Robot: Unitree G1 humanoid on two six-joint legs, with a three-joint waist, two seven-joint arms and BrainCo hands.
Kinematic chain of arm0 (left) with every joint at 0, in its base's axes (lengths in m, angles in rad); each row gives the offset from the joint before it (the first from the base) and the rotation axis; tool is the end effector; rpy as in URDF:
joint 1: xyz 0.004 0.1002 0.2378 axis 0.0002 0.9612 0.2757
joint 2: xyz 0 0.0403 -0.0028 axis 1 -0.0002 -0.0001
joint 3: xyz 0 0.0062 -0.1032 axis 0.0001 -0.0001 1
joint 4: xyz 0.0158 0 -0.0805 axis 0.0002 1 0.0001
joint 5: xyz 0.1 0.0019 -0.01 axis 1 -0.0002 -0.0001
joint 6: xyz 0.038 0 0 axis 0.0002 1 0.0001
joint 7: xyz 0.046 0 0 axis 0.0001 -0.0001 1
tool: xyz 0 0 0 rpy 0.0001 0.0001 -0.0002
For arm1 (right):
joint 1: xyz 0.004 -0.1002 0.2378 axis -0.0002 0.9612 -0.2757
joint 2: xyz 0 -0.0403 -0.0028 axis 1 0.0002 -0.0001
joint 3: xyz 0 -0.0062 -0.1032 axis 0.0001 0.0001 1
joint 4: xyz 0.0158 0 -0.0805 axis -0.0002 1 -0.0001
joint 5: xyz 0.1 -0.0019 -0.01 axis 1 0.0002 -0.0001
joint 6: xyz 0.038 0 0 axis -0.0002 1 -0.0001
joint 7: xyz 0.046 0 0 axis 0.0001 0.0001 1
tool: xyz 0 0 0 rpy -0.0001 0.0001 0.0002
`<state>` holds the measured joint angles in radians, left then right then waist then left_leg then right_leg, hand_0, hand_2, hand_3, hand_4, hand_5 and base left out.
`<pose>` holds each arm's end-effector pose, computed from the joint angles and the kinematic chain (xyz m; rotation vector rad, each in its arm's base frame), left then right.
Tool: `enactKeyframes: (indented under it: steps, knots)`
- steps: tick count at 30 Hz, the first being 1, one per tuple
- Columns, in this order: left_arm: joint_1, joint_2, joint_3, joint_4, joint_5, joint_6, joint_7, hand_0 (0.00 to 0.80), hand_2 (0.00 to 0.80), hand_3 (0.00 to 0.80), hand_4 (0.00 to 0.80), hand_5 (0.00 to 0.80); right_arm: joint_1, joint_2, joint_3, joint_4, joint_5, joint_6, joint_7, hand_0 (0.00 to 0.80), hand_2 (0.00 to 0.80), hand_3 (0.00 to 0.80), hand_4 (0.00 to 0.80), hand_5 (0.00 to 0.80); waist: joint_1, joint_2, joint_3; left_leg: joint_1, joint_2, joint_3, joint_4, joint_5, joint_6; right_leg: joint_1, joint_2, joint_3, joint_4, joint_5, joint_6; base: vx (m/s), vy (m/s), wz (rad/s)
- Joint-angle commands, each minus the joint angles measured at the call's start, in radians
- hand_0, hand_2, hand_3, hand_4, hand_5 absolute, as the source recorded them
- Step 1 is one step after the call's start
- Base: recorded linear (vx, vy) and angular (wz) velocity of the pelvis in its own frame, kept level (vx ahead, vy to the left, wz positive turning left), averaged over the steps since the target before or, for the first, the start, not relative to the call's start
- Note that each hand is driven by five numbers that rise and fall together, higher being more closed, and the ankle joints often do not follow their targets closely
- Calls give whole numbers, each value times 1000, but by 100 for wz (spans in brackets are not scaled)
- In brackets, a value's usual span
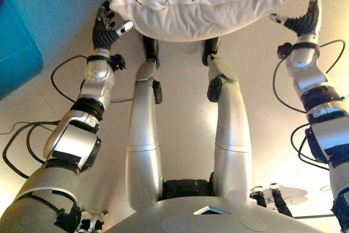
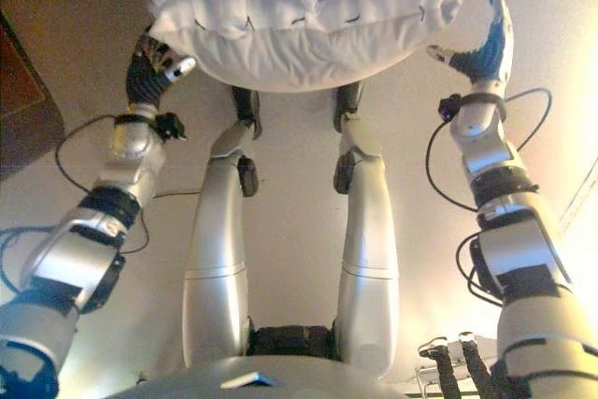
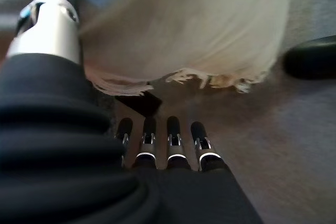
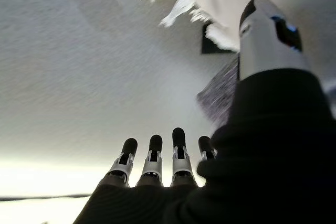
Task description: Pick up the cushion and take it to the sofa
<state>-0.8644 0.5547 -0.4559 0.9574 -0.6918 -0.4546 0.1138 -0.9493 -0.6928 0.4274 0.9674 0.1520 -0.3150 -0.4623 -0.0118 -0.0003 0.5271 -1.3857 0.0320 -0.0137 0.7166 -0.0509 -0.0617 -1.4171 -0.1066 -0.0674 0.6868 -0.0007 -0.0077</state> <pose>0.3375 0.2257 0.1385 0.0968 -0.2963 0.1019 0.3408 -0.2568 0.1764 -0.6530 -0.3784 -0.4404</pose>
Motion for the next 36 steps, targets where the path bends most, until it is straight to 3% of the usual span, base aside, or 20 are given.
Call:
enactKeyframes:
  steps: [1,2,7,11,13,16,17,18,20,21,22,23,29,36]
  knots:
    - [-15,33,16,-20,-23,-25,-31,0,0,0,0,0,-3,-63,59,-25,54,-87,57,0,0,0,0,0,-1,8,-7,-20,-33,-31,22,-93,-5,15,-10,9,51,-74,92,-16,18,-6]
    - [-44,41,11,-20,-26,-22,-39,0,0,0,0,0,-27,-69,66,-29,62,-93,73,0,0,0,0,0,-4,7,-7,-50,-33,-23,6,-52,0,-12,-14,3,30,-34,86,-8,22,-4]
    - [-170,53,-34,-9,-40,-23,-84,0,0,0,0,0,-130,-70,123,-47,82,-105,162,0,0,0,0,0,-10,4,-7,-84,-29,-21,5,-61,-9,-44,-25,6,25,-41,99,-21,6,0]
    - [-243,59,-60,-10,-104,-12,-190,0,0,0,0,0,-194,-68,167,-59,166,-128,283,0,0,0,0,0,-11,6,-7,-98,-25,-24,-25,-54,-16,-62,-33,5,4,-40,108,0,0,0]
    - [-275,56,-84,-10,-154,49,-301,0,0,0,0,0,-224,-59,180,-72,271,-137,415,0,0,0,0,0,-13,8,-7,-103,-23,-24,-43,-49,-22,-67,-37,3,-14,-37,115,0,0,0]
    - [-302,59,-123,-23,-231,161,-485,0,0,0,0,0,-244,-52,187,-126,479,-86,641,0,0,0,0,0,-18,9,-7,-108,-19,-25,-73,-37,-28,-74,-40,1,-41,-29,122,0,0,0]
    - [-308,59,-135,-27,-252,184,-548,273,273,273,273,273,-248,-50,190,-144,567,-34,750,0,0,0,0,0,-20,10,-7,-108,-18,-23,-81,-34,-30,-76,-40,0,-49,-26,124,15,40,3]
    - [-313,60,-145,-33,-271,198,-583,791,791,791,791,791,-251,-50,195,-157,605,-10,810,0,0,0,0,0,-23,11,-7,-108,-16,-22,-89,-31,-33,-78,-40,0,-56,-24,125,20,48,2]
    - [-320,61,-164,-50,-333,218,-631,800,800,800,800,800,-253,-50,206,-174,670,33,898,0,0,0,0,0,-26,14,-7,-109,-14,-20,-99,-24,-37,-82,-40,1,-65,-19,128,25,43,1]
    - [-323,62,-171,-61,-373,231,-654,800,800,800,800,800,-256,-51,209,-180,710,56,947,72,72,72,72,72,-27,16,-7,-108,-14,-20,-103,-23,-38,-84,-40,3,-68,-18,129,23,32,0]
    - [-328,62,-177,-67,-403,240,-670,800,800,800,800,800,-260,-51,210,-181,747,55,983,637,637,637,637,637,-28,18,-7,-108,-14,-19,-106,-22,-40,-83,-40,4,-74,-16,131,0,0,0]
    - [-336,60,-182,-70,-434,254,-686,800,800,800,800,800,-270,-50,211,-178,778,59,1009,800,800,800,800,800,-29,20,-7,-105,-15,-20,-112,-20,-41,-81,-39,6,-82,-14,133,0,0,0]
    - [-346,44,-186,-88,-530,283,-753,800,800,800,800,800,-324,-39,212,-178,803,55,1022,800,800,800,800,800,-31,29,-7,-78,-29,-30,-176,-3,-47,-57,-25,10,-156,1,142,7,-8,3]
    - [-331,39,-161,-127,-602,263,-777,800,800,800,800,800,-343,-38,199,-182,820,51,981,800,800,800,800,800,-32,37,-7,-28,-43,-41,-250,20,-52,-4,-5,12,-248,19,143,0,0,0]
